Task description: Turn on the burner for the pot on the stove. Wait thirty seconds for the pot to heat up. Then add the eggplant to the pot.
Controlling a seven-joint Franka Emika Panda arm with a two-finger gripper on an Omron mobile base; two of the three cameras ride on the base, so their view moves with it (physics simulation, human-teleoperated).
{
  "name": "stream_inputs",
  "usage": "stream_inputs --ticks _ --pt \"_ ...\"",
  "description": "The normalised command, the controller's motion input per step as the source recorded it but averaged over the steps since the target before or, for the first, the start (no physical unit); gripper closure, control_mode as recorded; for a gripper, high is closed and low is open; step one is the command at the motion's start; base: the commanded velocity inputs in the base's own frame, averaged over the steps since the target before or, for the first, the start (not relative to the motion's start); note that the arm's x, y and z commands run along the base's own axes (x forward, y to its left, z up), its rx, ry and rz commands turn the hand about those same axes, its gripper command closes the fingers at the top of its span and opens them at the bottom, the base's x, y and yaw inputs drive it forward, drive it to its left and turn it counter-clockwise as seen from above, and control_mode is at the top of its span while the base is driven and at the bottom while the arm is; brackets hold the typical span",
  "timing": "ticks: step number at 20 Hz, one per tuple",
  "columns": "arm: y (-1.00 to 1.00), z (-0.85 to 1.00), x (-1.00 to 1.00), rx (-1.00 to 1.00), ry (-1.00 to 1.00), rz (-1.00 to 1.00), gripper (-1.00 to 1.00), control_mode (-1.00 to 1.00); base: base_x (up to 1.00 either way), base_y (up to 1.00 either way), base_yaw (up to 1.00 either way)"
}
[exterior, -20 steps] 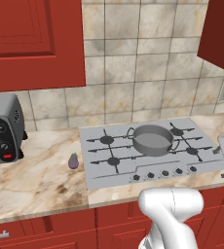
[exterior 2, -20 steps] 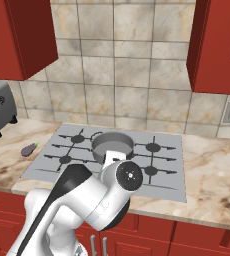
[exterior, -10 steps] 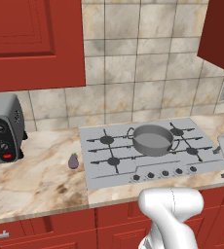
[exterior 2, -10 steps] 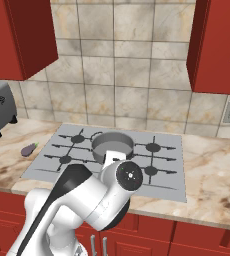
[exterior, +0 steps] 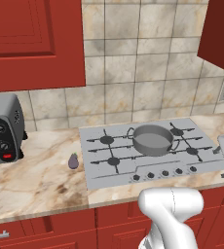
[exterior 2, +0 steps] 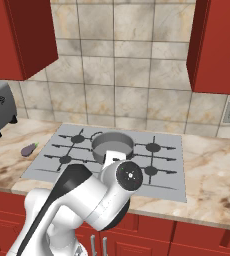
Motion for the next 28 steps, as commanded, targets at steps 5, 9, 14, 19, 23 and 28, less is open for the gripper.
stream_inputs --ticks 5,9,14,19,23,28 --pt "0.0 0.0 0.0 0.0 0.0 0.0 -1.0 -1.0 0.0 0.0 0.0" --pt "0.0 0.0 0.0 0.0 0.0 0.0 -1.0 -1.0 0.0 0.0 0.0" --pt "0.0 0.0 0.0 0.0 0.0 0.0 -1.0 -1.0 0.0 0.0 0.0" --pt "0.0 0.0 0.0 0.0 0.0 0.0 -1.0 -1.0 0.0 0.0 0.0" --pt "0.0 0.0 0.0 0.0 0.0 0.0 -1.0 -1.0 0.0 0.0 0.0" --pt "0.0 0.0 0.0 0.0 0.0 0.0 -1.0 -1.0 0.0 0.0 0.0"
